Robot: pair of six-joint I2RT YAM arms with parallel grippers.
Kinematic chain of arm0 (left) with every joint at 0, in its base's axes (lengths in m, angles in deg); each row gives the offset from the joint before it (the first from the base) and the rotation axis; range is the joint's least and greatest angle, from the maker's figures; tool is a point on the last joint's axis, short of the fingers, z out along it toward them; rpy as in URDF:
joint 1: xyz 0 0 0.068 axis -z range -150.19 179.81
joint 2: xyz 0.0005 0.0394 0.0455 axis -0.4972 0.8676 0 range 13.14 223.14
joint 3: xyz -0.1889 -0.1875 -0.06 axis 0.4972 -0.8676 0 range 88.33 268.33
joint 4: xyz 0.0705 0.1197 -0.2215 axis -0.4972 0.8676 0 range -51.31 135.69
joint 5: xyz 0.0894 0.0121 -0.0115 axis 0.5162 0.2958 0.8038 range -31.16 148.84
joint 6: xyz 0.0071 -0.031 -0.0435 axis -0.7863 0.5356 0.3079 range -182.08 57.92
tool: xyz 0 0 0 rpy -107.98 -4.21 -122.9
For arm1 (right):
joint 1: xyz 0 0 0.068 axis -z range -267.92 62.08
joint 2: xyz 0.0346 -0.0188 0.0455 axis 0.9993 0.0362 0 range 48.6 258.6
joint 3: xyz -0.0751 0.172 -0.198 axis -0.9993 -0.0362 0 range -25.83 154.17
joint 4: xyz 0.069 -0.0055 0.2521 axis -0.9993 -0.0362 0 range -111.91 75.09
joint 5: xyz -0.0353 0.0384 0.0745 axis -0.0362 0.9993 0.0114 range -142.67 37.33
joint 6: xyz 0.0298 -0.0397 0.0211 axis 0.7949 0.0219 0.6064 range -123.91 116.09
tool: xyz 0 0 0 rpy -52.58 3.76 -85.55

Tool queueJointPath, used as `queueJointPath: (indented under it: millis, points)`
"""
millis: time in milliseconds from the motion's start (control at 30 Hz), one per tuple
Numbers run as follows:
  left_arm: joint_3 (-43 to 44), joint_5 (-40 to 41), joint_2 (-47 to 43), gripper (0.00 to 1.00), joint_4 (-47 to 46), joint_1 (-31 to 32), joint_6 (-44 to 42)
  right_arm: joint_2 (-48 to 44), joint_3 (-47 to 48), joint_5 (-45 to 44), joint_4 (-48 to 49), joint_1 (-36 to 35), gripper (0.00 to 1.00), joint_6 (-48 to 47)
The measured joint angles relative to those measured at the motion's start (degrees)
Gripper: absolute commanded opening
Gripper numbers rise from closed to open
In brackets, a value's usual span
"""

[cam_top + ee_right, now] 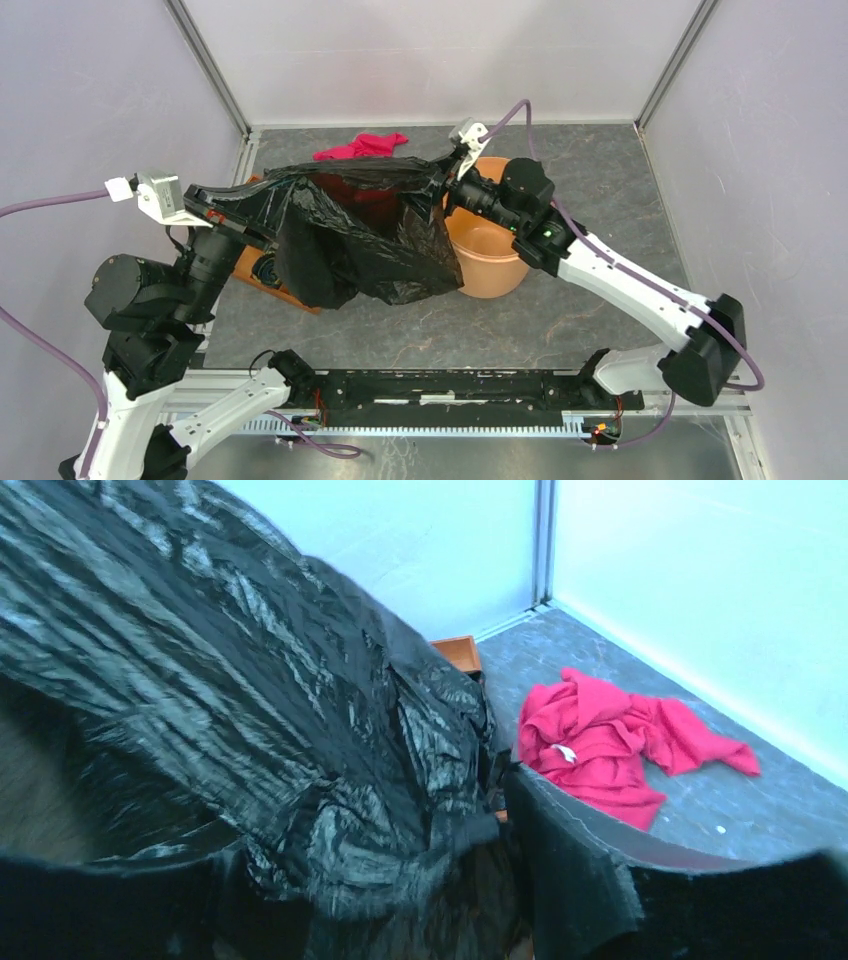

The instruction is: Put the trash bags into the trash bin

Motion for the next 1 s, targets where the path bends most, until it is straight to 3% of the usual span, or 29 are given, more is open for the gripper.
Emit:
queueJointPath:
  millis: [67, 167, 333, 700, 1000]
  points:
    - [0.1, -0.1, 0.0, 0.02, -0.3, 0.0, 0.0, 2.1, 0.1, 1.2, 2.7, 0.0, 0.27, 1.3]
    - [0.7, -0.2, 0.5, 0.02, -1.2, 0.0, 0.0, 3.5, 0.1, 2.0, 4.5, 0.1, 0.02, 3.4]
    - [3.5, -2.0, 4.5, 0.02, -6.2, 0.0, 0.0, 0.3, 1.7, -2.1, 3.3, 0.1, 0.01, 2.3]
    - [14.6, -18.5, 26.5, 0.02, -23.2, 0.0, 3.7, -14.1, 14.3, -20.6, -5.5, 1.2, 0.01, -5.3]
    - [15.5, -21.3, 34.1, 0.02, -29.6, 0.0, 12.2, -22.7, 11.0, -31.4, -11.1, 1.2, 0.01, -15.5]
